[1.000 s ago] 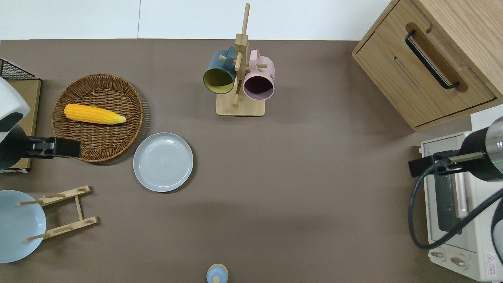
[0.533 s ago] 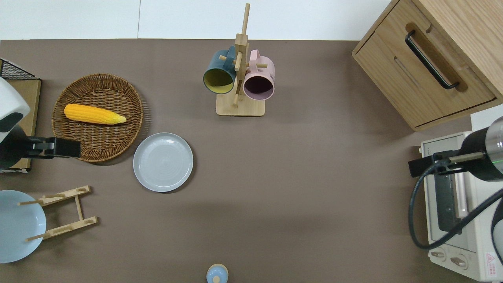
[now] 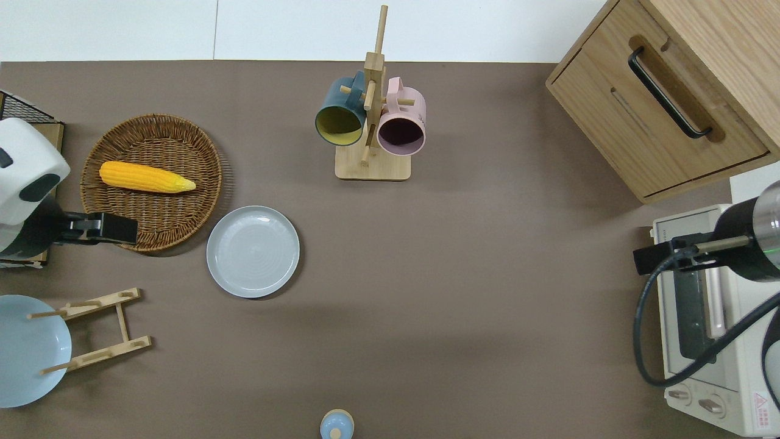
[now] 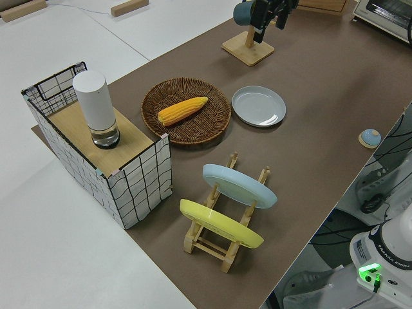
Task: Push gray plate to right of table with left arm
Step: 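Move the left gripper down beside the gray plate's edge nearest the basket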
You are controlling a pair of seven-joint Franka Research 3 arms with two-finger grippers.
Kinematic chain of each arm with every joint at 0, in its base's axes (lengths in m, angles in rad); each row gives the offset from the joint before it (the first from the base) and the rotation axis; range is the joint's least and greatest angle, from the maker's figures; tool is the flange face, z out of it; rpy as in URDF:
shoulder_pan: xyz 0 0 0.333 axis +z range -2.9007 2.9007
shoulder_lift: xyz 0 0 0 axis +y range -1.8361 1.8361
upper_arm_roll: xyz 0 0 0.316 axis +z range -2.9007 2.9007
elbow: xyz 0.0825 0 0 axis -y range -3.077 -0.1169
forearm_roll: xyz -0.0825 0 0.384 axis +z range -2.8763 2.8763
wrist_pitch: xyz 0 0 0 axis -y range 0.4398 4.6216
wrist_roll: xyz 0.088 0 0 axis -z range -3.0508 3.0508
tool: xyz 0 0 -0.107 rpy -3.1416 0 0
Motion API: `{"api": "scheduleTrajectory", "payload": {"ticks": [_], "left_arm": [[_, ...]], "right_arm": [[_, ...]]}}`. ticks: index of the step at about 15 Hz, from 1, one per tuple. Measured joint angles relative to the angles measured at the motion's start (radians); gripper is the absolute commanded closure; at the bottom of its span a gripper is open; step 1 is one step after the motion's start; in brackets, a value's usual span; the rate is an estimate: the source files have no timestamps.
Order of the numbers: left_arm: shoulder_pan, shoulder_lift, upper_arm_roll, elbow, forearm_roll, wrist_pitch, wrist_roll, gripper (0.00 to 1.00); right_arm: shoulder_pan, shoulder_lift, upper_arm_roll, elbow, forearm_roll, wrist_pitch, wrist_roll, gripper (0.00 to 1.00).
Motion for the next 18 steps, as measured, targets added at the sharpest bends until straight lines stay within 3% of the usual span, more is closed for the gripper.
{"api": "scheduleTrajectory", "payload": {"ticks": [18], "left_arm": [[0.003,0.026,0.005,-0.443,-0.03,0.482,-0.051,0.01]], "right_arm": [[0.0,0.0,0.0,0.0,0.0,0.0,0.0,0.005]]}}
